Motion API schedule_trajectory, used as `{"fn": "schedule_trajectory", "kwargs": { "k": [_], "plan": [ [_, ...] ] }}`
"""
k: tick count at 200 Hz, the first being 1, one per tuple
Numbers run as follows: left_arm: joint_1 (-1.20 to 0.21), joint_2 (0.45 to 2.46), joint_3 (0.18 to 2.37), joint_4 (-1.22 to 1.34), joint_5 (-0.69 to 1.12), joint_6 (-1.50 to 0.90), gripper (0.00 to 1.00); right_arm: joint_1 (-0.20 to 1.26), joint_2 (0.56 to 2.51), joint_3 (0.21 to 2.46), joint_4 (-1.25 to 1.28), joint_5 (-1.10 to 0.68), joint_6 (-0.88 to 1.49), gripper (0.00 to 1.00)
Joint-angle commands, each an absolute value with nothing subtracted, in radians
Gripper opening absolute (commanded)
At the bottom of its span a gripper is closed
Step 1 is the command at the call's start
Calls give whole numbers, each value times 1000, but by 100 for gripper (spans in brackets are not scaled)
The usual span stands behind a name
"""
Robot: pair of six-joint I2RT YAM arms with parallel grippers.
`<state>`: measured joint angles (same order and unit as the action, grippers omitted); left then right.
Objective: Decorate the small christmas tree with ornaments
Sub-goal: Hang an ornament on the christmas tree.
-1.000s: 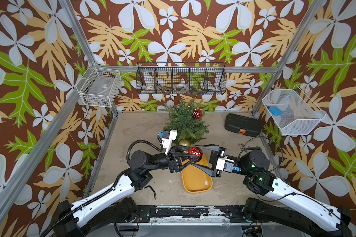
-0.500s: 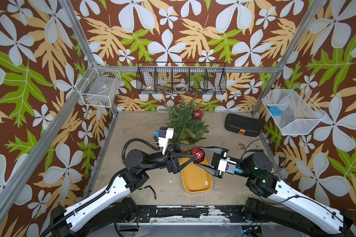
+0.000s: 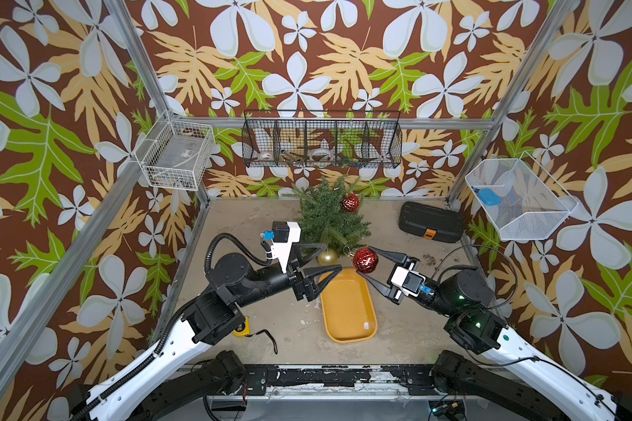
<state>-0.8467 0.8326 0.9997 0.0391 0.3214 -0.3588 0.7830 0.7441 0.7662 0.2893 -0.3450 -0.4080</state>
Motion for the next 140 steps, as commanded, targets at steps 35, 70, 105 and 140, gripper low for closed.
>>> {"fn": "schedule_trajectory", "kwargs": {
  "k": [35,70,105,140],
  "plan": [
    [-839,859,1015,-19,261,-273,76,590,765,742,325,-500,-370,47],
    [-733,866,1025,-37,299,-257,75,422,807,705,437,-677,-289,46],
    [-603,911,1042,-41,357,-208,74,322,894,737,437,-840,-298,41],
    [-473,953,1025,-27,322,-109,73,256,950,771,364,-964,-338,40]
  ]
}}
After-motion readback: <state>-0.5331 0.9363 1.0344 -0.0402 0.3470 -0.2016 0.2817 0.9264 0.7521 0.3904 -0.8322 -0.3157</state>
